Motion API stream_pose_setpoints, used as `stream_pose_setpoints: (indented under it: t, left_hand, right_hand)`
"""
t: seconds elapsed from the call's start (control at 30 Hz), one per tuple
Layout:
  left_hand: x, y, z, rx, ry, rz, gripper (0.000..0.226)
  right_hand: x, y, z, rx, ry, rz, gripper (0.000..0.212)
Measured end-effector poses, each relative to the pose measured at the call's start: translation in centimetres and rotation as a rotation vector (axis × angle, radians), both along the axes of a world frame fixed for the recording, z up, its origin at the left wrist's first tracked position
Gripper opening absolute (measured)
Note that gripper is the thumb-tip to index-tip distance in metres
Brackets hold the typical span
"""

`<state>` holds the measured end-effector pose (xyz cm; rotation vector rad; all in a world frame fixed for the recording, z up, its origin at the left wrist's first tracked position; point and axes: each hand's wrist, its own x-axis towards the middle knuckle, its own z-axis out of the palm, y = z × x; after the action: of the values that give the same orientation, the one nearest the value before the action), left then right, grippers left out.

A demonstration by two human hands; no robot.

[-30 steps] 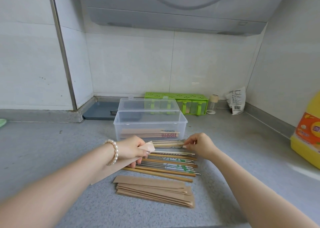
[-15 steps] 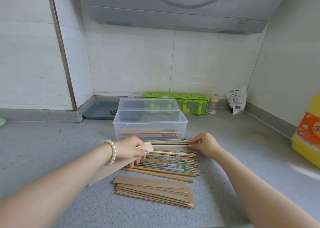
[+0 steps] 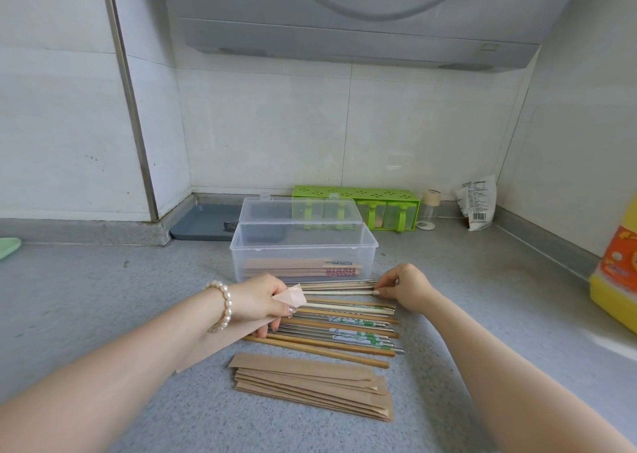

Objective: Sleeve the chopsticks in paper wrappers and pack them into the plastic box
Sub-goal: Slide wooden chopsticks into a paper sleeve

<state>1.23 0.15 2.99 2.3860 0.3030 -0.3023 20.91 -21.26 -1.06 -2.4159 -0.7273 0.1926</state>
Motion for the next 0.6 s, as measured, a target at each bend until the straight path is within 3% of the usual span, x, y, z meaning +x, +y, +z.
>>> stream_pose_setpoints:
  t: [0.47,0.6]
  left_hand:
    - [-0.5,-0.6,0.1,0.0,-0.006,-0.015,0.011]
    - [-1.1,-0.6,0.6,-0.049,-0.019,0.008,0.017]
  right_hand:
    - [-1.3,-1.3,0.3,0.033,-0.039,0.02,0.017]
    - [-2.6,-2.5,2.5,0.218,0.062,0.028,0.021]
